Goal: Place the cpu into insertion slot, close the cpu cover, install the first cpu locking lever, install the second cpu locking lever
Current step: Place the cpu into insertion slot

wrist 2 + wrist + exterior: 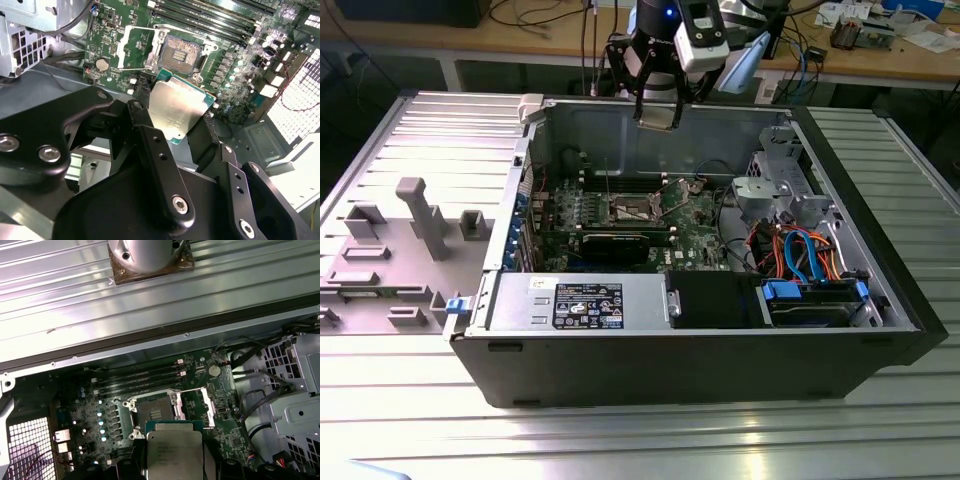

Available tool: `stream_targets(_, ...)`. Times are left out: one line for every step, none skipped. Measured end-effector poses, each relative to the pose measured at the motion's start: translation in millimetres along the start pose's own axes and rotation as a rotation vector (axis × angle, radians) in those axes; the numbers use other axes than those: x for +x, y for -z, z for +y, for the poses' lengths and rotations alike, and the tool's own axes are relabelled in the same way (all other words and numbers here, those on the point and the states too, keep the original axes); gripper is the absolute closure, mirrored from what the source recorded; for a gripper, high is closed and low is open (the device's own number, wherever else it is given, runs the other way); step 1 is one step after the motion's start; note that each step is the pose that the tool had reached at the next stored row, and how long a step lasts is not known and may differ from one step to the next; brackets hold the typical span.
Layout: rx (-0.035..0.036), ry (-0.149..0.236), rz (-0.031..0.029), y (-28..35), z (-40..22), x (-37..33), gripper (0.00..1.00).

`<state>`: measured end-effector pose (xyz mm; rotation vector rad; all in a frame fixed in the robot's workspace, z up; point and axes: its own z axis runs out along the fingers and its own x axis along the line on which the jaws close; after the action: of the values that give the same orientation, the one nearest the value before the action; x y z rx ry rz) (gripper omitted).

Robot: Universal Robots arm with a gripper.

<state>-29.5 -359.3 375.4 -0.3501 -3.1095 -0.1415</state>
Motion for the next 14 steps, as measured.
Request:
stream_targets(-0.0002, -0.011, -0.0009, 0.0, 0.0, 0.0, 0.46)
stream_targets(-0.0002, -0.011, -0.0009, 0.0, 0.0, 0.0, 0.46)
stream_targets(-0.0002, -0.011, -0.0009, 0.0, 0.0, 0.0, 0.46)
stream_targets(-0.0002, -0.011, -0.0010, 0.0, 0.0, 0.0, 0.46)
stream_targets(-0.0002, -0.011, -0.0009, 0.0, 0.0, 0.0, 0.46)
stream_targets(-0.0003, -0.011, -0.0010, 0.0, 0.0, 0.0, 0.46)
stream_targets(-0.0002, -0.011, -0.0010, 0.0, 0.0, 0.0, 0.46)
stream_targets(-0.0003, -0.011, -0.0010, 0.0, 0.0, 0.0, 0.46)
stream_targets(-0.0002, -0.011, -0.0010, 0.0, 0.0, 0.0, 0.46)
stream_targets(-0.0003, -0.012, -0.0010, 0.0, 0.0, 0.0, 0.46)
stream_targets(-0.0003, -0.012, -0.0010, 0.0, 0.0, 0.0, 0.46)
stream_targets(-0.0002, -0.012, -0.0010, 0.0, 0.0, 0.0, 0.46)
stream_targets(-0.0003, -0.012, -0.0010, 0.0, 0.0, 0.0, 0.46)
stream_targets(-0.0002, -0.012, -0.0010, 0.0, 0.0, 0.0, 0.46)
